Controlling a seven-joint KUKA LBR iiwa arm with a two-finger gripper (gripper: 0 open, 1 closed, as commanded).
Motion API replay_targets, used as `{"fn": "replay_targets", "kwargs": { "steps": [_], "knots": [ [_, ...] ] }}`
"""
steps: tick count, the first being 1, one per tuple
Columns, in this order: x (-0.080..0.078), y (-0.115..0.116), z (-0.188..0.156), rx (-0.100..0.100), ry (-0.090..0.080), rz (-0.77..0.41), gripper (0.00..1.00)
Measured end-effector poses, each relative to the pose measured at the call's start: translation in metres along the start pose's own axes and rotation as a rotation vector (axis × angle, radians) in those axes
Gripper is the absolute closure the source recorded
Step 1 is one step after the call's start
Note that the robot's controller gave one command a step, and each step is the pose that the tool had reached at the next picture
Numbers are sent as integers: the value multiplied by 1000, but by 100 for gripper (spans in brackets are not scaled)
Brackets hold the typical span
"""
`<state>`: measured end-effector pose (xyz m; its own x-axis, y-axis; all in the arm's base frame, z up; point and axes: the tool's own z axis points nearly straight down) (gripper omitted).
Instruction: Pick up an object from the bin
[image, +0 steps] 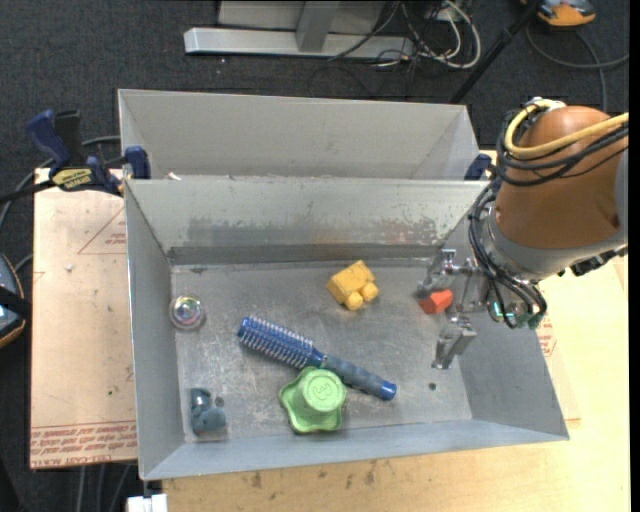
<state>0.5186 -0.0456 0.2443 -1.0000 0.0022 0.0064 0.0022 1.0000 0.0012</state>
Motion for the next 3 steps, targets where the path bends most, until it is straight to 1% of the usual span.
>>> {"fn": "replay_targets", "kwargs": {
  "steps": [1,2,3],
  "knots": [
    [8,81,131,-1,-1,-315,0],
    [13,61,172,-2,-17,-300,0],
    [11,61,169,1,-22,-303,100]
  ]
}}
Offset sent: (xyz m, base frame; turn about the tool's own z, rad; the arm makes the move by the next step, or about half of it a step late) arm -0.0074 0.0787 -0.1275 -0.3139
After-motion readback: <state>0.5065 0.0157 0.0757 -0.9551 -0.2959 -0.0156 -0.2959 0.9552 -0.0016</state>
